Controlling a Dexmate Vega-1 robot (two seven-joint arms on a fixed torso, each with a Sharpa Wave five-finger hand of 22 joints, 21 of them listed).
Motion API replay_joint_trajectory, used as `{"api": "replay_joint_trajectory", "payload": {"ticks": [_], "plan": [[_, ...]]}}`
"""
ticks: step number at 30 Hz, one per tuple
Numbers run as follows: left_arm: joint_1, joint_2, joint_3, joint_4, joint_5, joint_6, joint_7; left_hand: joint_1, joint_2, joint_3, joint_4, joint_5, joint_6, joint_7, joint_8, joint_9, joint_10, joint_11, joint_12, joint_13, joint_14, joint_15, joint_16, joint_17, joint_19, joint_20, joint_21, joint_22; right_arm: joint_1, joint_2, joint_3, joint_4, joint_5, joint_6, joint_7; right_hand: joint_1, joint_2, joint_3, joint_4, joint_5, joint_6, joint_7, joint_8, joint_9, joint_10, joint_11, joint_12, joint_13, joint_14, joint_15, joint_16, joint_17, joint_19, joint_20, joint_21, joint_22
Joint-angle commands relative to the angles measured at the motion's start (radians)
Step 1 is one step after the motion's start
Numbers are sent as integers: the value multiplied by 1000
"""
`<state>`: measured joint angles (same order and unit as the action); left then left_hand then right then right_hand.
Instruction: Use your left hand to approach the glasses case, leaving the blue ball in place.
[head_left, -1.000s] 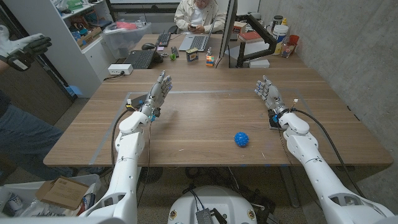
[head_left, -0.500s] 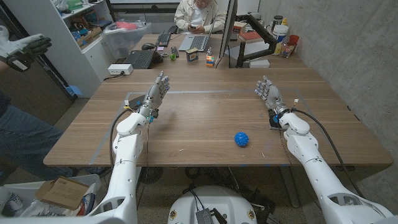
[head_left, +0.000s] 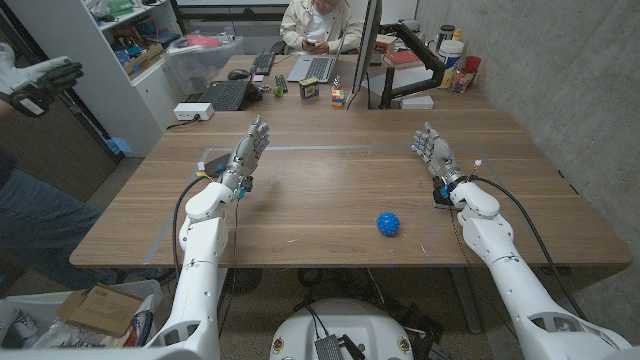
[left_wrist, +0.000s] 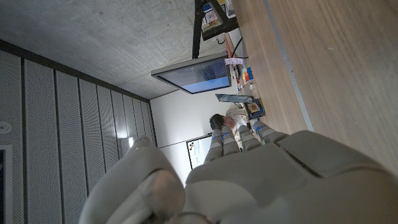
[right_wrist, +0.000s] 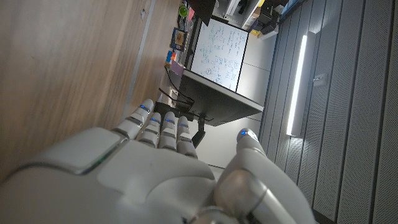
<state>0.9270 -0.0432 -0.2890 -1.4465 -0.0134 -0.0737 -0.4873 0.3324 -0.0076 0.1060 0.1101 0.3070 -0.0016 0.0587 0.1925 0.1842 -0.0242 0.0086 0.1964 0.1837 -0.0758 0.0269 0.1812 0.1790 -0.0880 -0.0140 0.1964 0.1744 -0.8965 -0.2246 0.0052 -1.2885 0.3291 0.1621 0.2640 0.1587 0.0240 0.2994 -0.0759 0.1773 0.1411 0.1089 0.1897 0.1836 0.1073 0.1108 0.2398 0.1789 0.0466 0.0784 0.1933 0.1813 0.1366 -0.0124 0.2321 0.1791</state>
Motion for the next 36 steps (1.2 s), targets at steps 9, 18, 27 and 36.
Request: {"api": "replay_joint_trajectory", "payload": {"ticks": [9,18,27,36], "plan": [[21,2,-11,-34,13,-3,14,13,0,3,-7,1,10,0,7,1,-6,2,5,4,-3,6,6,3,-4,11,1,5,-18,-1,10,-16,1,-1,-6,-3,6,-1,0,8,3,-1,4,2,8,3,-4,4,5,-2,-2,3,14,-1,-4,3],[26,11,-15,-49,20,-4,16,16,1,2,-8,1,11,1,7,1,-3,8,6,4,-2,8,6,3,-4,12,1,6,-12,3,8,-11,2,7,-6,-2,7,-1,-1,8,3,-1,4,2,9,1,-6,4,5,-1,-3,3,14,-1,-6,3],[24,29,-9,-63,37,-6,10,19,2,1,-10,0,13,0,7,1,-3,7,6,4,-2,9,6,3,-5,13,2,6,-9,4,1,-7,-8,12,-14,-3,7,-2,-1,8,3,-2,4,2,10,2,-7,4,5,-2,-3,3,15,-1,-8,3],[27,43,-6,-75,51,5,6,22,2,1,-11,0,15,-1,8,2,-2,6,7,5,-2,8,7,3,-5,14,2,6,-17,-2,-3,-20,-29,19,-36,-5,5,-5,-1,8,2,-3,3,2,10,1,-9,4,6,-1,-3,4,16,-1,-9,3]]}}
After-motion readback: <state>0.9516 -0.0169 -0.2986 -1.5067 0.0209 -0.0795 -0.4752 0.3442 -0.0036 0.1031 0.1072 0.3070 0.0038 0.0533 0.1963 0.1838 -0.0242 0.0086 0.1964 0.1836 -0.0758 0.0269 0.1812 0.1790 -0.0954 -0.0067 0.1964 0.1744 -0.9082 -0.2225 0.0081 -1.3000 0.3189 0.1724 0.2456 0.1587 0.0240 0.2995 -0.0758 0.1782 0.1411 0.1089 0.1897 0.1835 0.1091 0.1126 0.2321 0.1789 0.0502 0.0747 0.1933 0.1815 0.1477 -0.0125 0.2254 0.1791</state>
